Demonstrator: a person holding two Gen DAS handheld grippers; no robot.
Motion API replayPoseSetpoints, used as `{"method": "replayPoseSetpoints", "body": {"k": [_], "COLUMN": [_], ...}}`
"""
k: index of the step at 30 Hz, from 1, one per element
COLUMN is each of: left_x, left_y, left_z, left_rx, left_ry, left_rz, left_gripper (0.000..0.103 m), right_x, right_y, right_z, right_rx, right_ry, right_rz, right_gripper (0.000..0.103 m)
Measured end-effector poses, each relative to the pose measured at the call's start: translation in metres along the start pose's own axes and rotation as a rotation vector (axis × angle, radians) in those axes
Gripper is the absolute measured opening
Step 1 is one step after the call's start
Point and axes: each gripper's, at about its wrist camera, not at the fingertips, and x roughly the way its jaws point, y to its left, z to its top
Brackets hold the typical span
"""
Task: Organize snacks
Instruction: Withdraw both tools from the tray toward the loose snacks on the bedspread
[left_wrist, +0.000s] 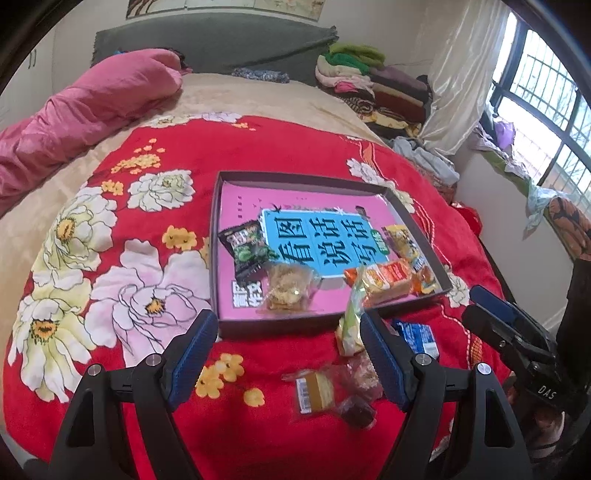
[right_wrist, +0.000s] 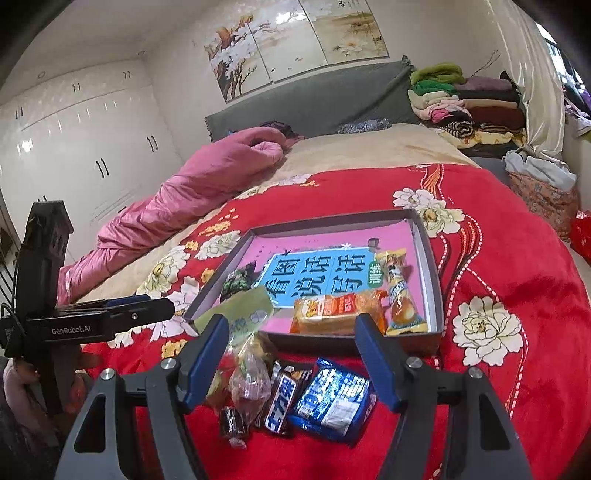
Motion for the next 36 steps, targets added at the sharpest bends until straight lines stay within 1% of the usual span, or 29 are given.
{"method": "replayPoseSetpoints", "body": {"k": [8,18,25,29,36], "left_x": [0.0,0.004,0.014,0.019,0.034], "left_y": [-0.001,-0.004,-0.007,-0.011,-0.015], "left_z": [-0.011,-0.024,-0.034,-0.039,-0.049], "left_rx": [0.025,0.045,0.068,0.073,0.098], "left_ry": [0.029,0.073,0.128,0.155,0.215], "left_rz": [0.018,0.018,0.022,0.005,0.014], "left_gripper": [0.08,0.08,0.08,0.08,0.08], "right_x": [0.003,0.003,0.003,0.004,0.008], "right_y": [0.008,0.017,0.02,0.023,0.025], "right_z": [-0.008,-0.015,-0.019,-0.021,-0.025], "right_rx": [-0.021,-0.046,-0.053,-0.057,-0.064], "right_ry": [0.034,0.06,0.078,0.089,0.115], "right_rz": [0.007,0.008,0.013,0.018,0.024], "right_gripper": [0.07,0.07,0.07,0.07,0.07]}}
